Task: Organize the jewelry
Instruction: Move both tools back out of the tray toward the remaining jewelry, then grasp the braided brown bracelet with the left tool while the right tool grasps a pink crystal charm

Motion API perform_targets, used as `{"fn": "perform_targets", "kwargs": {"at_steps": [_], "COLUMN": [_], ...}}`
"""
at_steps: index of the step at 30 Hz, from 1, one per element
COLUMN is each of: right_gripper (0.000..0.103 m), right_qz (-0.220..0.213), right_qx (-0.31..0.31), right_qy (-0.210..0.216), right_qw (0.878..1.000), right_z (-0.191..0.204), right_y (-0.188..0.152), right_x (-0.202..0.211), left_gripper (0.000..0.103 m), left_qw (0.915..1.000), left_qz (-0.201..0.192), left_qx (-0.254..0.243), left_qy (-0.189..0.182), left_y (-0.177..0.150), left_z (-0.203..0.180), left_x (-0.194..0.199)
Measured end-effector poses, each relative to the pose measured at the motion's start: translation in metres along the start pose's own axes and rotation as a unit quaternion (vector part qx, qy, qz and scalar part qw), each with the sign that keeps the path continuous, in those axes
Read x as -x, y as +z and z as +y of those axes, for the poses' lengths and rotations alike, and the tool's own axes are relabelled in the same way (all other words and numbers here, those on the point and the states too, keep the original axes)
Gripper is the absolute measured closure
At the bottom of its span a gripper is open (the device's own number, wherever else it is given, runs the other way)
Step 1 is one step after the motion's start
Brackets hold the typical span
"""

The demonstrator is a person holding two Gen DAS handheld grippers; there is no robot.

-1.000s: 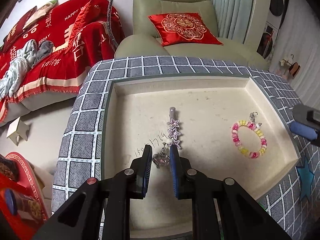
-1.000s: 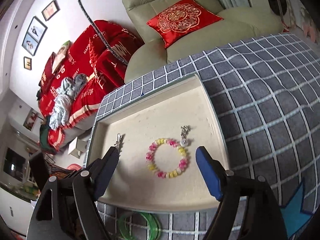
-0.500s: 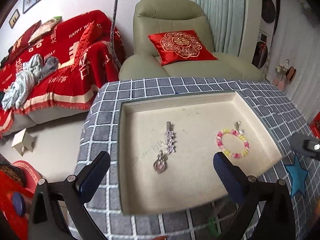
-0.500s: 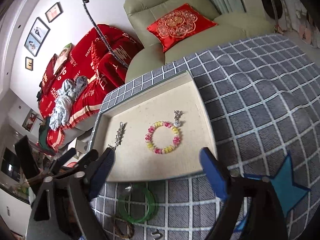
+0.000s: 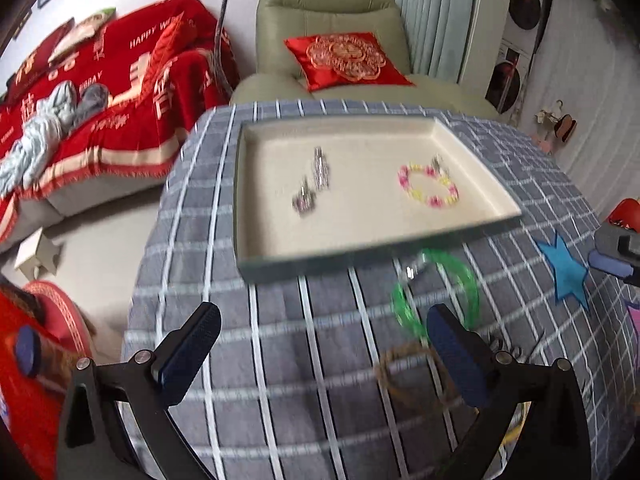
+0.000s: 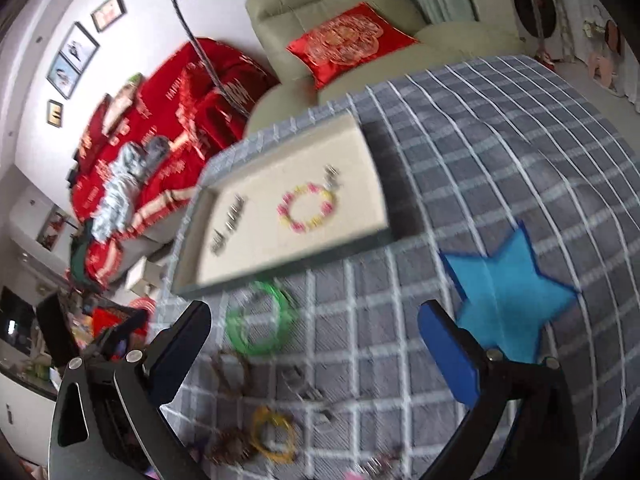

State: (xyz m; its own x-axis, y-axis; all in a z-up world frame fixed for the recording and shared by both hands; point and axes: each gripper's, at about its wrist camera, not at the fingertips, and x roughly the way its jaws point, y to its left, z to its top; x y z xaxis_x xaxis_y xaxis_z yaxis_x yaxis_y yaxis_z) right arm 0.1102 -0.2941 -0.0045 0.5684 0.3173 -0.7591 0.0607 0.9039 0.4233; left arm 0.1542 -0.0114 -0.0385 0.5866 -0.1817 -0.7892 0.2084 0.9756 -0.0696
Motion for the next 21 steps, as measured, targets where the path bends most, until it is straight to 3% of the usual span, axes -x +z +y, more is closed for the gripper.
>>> {"fn": "perform_targets", "kwargs": {"at_steps": [10,21], "right_gripper": [0.000,0.000], "right_qz": [0.039,0.038], "right_qx": [0.014,0.020], "right_qy": [-0.091,-0.125], "right_qw": [0.995,0.991], "right_z": [-0.025,-0.023], "right_y": [-0.064,-0.094], "right_x": [0.009,0.013], "left_gripper": [0.000,0.000], "left_qw": [0.9990,0.9984], "left_qz": [0.042,0.051], "left_qx": [0.016,0.020], "left_qy": [0.004,0.015], "left_y": [-0.031,-0.041], "left_z": [-0.011,-0.019], "left_x": [-0.012,-0.015]}}
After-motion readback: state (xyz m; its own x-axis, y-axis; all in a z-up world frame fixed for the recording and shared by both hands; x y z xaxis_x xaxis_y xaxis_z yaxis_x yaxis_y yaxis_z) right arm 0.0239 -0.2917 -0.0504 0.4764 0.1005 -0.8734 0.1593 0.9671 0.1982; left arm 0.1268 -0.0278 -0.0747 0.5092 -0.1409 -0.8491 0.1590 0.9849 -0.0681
